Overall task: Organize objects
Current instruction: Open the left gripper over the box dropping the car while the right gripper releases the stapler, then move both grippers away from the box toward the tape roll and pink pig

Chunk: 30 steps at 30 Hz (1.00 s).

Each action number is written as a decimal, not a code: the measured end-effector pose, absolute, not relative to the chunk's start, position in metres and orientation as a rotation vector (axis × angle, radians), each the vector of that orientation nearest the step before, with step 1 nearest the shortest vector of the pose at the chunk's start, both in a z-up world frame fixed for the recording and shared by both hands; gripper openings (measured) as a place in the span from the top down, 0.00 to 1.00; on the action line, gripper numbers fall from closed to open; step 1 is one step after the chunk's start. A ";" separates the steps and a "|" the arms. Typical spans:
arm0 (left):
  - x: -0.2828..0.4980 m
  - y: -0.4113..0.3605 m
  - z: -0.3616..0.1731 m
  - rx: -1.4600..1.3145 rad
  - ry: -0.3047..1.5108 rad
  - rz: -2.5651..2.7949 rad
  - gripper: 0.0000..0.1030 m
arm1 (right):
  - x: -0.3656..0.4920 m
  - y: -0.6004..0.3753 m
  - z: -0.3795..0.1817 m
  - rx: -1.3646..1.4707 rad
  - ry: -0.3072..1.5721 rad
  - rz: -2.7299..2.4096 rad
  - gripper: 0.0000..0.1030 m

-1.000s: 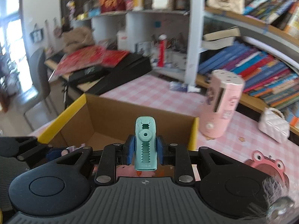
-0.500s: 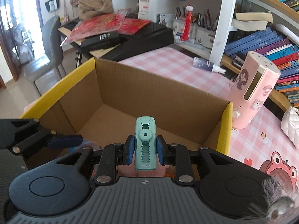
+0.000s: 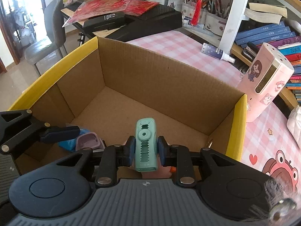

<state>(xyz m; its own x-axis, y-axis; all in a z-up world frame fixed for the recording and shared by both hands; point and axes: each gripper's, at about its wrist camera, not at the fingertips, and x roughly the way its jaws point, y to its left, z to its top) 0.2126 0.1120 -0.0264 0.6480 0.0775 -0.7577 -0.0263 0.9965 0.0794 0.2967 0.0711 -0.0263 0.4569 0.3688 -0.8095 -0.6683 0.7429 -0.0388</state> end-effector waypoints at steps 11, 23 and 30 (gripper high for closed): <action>0.192 0.117 -0.008 0.052 0.779 0.068 0.26 | 0.280 0.040 -0.007 -0.235 0.794 0.578 0.66; 0.151 0.132 0.014 0.021 0.670 0.099 0.21 | 0.222 0.010 0.021 -0.135 0.626 0.430 0.61; 0.125 0.147 0.016 -0.011 0.653 0.113 0.21 | 0.183 0.002 0.028 -0.133 0.539 0.349 0.59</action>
<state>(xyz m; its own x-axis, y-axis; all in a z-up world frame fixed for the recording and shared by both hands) 0.1247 0.1469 0.0164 0.7885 0.1015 -0.6066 -0.1082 0.9938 0.0257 0.1827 0.0022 0.0285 0.8013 0.2901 -0.5232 -0.3593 0.9326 -0.0332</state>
